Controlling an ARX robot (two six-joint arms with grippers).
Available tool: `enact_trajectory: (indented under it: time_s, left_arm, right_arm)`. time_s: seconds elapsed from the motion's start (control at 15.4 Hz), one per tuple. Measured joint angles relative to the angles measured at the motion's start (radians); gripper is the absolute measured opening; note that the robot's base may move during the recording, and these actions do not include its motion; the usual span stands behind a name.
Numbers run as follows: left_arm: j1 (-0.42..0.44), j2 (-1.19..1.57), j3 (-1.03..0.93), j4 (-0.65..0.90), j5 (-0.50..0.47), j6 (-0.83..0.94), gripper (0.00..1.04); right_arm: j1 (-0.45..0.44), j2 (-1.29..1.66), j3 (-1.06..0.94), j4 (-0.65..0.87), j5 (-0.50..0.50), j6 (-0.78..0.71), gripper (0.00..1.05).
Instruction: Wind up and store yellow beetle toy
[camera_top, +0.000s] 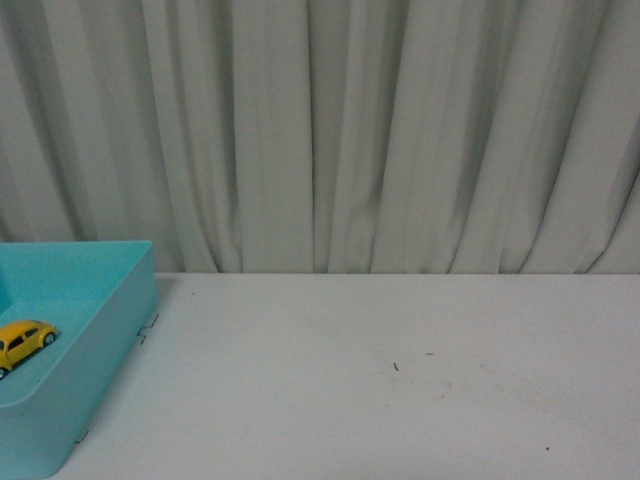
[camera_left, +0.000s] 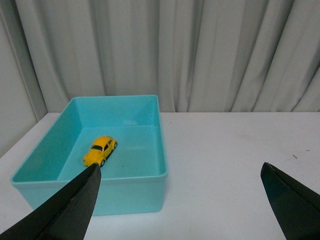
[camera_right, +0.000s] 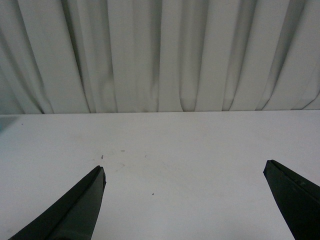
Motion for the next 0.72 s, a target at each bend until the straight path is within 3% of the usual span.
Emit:
enact_trajectory:
  time_s: [0.72]
  left_arm:
    - [0.000,0.000,0.000,0.000,0.000,0.000,0.98]
  right_arm:
    - [0.000,0.000,0.000,0.000,0.000,0.000,0.98]
